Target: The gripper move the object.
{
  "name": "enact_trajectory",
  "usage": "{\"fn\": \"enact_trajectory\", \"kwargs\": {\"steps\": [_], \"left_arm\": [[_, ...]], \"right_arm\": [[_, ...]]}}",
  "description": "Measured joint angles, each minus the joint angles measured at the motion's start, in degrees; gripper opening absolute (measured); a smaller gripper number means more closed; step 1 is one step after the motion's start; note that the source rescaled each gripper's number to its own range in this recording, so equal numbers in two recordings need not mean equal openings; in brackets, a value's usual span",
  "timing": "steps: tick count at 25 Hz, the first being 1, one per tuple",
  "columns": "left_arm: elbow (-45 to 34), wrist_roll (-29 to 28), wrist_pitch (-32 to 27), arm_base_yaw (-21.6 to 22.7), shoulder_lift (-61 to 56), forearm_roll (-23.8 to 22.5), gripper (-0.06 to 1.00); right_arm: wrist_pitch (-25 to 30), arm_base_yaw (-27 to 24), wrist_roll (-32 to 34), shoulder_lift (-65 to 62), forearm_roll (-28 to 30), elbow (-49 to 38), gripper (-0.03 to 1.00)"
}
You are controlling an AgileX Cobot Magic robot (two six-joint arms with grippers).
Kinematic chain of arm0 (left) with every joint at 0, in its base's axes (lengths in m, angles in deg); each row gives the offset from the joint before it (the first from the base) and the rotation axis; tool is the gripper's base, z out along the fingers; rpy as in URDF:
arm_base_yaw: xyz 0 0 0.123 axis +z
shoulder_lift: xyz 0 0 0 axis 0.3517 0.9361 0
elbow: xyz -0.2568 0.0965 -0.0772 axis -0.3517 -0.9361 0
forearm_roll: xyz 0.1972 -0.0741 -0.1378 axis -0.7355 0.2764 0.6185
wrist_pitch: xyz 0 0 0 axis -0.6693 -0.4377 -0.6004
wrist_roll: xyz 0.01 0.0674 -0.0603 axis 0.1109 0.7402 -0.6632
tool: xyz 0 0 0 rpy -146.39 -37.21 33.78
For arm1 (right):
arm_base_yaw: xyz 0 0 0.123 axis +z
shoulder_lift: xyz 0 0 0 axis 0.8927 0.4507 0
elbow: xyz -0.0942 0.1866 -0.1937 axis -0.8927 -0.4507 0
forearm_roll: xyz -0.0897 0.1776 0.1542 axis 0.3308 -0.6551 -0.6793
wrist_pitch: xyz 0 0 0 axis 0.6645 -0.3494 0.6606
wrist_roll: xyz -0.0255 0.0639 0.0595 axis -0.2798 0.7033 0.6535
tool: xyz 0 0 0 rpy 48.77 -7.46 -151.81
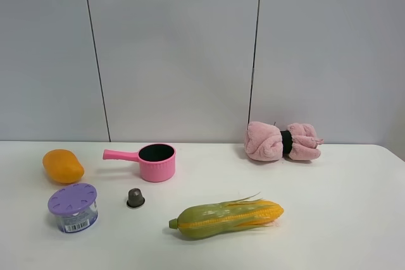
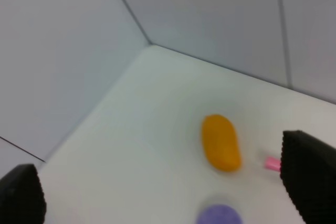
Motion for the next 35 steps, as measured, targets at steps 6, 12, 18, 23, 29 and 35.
{"fn": "enact_trajectory", "kwargs": {"steps": [6,12,18,23,29,35], "left_arm": [[0.0,0.0,0.0,0.0,0.0,0.0,1.00],[0.0,0.0,0.0,0.0,0.0,0.0,1.00],[0.0,0.0,0.0,0.0,0.0,0.0,1.00],[0.0,0.0,0.0,0.0,0.0,0.0,1.00],[0.0,0.0,0.0,0.0,0.0,0.0,1.00],[0.0,0.0,0.0,0.0,0.0,0.0,1.00]], "right_arm": [[5.6,-2.3,-3.4,0.0,4.1,0.0,1.00],[12.1,-8.2,-11.2,0.0,4.1,0.0,1.00],[19.8,-13.9,-17.1,0.0,4.8,0.0,1.00],[20.2,-18.9,-17.8,-0.6,5.4,-2.4,1.00],[20.1,-24.6,-18.0,-4.6,5.4,-12.1,1.00],[20.4,-30.7,-18.0,-9.5,5.4,-22.5,1.00]]}}
